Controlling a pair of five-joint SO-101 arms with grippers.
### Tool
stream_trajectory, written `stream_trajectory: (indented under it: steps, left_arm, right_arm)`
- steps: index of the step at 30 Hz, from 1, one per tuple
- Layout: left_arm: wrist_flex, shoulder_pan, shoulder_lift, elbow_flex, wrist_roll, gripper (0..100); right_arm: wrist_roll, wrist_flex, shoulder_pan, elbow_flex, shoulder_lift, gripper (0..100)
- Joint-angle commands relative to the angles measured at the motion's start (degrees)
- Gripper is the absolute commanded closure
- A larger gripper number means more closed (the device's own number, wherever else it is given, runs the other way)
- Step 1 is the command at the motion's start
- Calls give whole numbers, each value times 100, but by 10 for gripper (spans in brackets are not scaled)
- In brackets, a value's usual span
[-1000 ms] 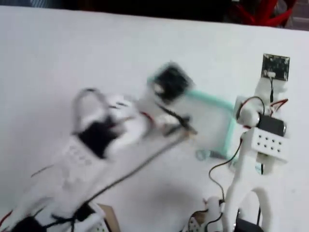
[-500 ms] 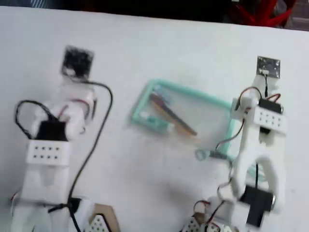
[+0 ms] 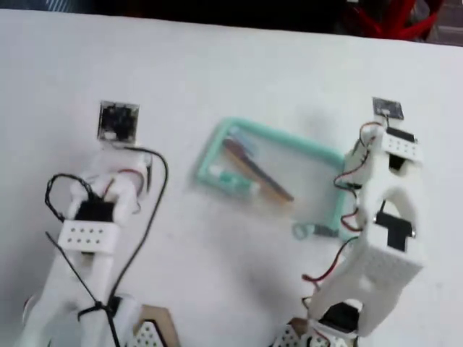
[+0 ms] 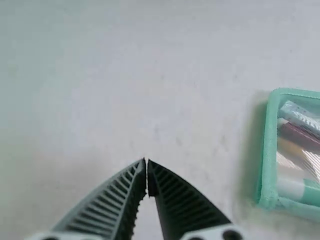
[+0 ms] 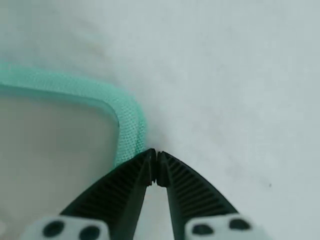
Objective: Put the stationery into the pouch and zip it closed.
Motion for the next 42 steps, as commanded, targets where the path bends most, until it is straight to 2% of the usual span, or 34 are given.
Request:
stream_trajectory:
  steps: [1, 10, 14, 18, 22, 26, 29, 33, 38, 42]
  left_arm:
    - [-132, 145, -22, -26, 35, 976]
    - [-141, 145, -22, 97, 26, 973]
    - [-158, 268, -22, 114, 18, 952]
    - [-176, 286, -31, 158, 18, 846]
    - [-211, -435, -40, -9, 9, 808]
    - [-149, -1147, -321, -668, 9, 797]
    - [114, -1464, -875, -1160, -325, 768]
    - [1160, -1270, -1965, -1697, -1046, 771]
    - [2488, -866, -3881, -2277, -1037, 859]
    - [2708, -681, -5411, -2022, -1055, 976]
  right_arm:
    - [97, 215, -620, -589, 92, 981]
    - [79, -40, -1640, -1231, 119, 981]
    - [79, 251, -1481, -1451, 110, 981]
    - [-141, 681, -1068, -1811, -48, 981]
    - [-158, 1191, -936, -2242, -567, 981]
    - [-158, 1560, -1147, -2637, -1218, 981]
    - [-158, 1903, -1455, -2919, -1727, 981]
    - [-185, 2422, -2000, -3200, -2475, 981]
    - [-202, 2985, -2651, -3341, -3626, 981]
    - [-202, 3231, -3002, -3297, -4585, 981]
